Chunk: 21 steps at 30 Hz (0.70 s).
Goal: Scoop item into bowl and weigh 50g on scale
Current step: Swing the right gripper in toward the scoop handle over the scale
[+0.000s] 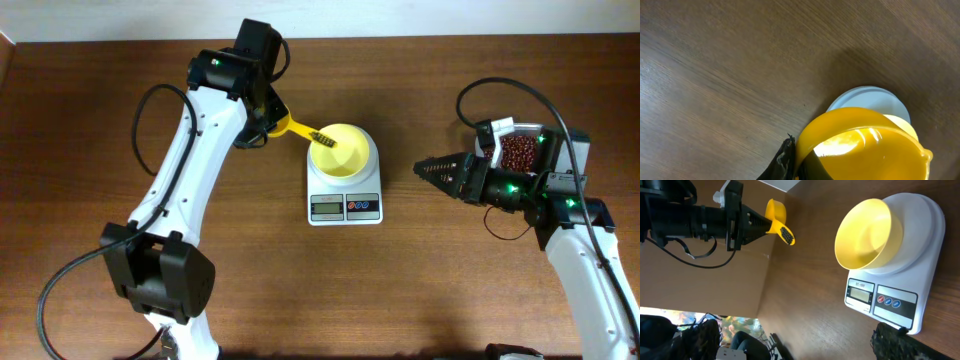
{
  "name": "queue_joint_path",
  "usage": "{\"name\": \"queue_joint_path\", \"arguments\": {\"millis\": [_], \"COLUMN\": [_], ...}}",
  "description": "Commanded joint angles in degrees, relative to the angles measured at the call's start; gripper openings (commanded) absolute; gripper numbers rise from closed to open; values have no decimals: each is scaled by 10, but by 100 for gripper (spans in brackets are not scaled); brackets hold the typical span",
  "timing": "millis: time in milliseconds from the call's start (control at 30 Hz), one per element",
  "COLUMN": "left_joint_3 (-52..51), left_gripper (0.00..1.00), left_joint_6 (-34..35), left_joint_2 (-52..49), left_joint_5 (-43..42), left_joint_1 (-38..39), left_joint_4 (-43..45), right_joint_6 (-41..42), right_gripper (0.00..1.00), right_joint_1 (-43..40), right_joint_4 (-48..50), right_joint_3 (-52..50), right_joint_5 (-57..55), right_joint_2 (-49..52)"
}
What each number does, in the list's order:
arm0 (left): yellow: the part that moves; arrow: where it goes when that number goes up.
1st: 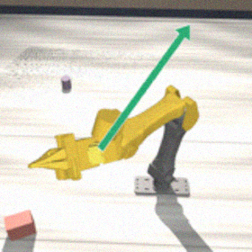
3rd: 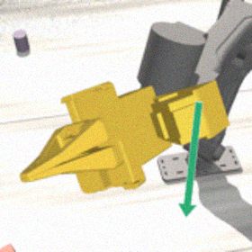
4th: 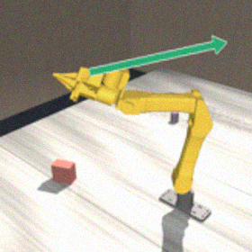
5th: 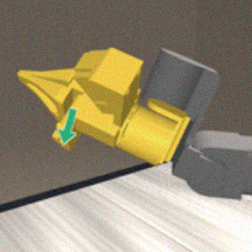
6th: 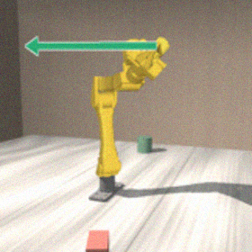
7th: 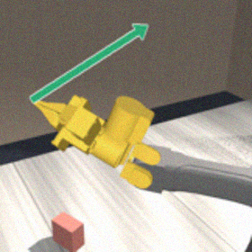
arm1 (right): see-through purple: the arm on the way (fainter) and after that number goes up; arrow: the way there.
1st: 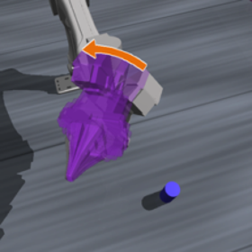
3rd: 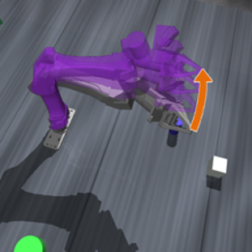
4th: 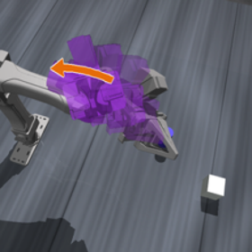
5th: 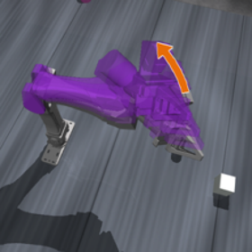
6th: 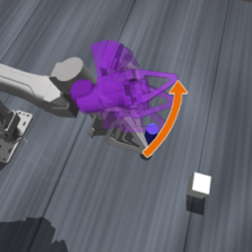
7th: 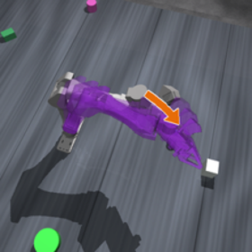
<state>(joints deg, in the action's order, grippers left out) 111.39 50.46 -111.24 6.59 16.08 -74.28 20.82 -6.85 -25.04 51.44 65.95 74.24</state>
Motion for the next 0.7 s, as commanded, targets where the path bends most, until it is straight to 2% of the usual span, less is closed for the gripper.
{"name": "queue_joint_path", "arguments": {"millis": [0,200,333,533,667], "left_joint_3": [12,12,12,12,12], "left_gripper": [5,0,0,0,0], "left_joint_6": [20,80,124,130,134], "left_joint_2": [10,10,10,10,10], "left_joint_5": [-19,-19,-24,-97,-110], "left_joint_1": [2,2,2,5,26], "left_joint_4": [1,1,1,1,1], "right_joint_6": [-4,-3,42,52,52], "right_gripper": [99,99,99,99,99], "right_joint_1": [9,55,76,88,88], "right_joint_4": [4,19,61,95,95], "right_joint_3": [11,11,11,11,11], "right_joint_5": [18,11,-9,-22,-22], "right_joint_2": [3,3,3,4,4]}}
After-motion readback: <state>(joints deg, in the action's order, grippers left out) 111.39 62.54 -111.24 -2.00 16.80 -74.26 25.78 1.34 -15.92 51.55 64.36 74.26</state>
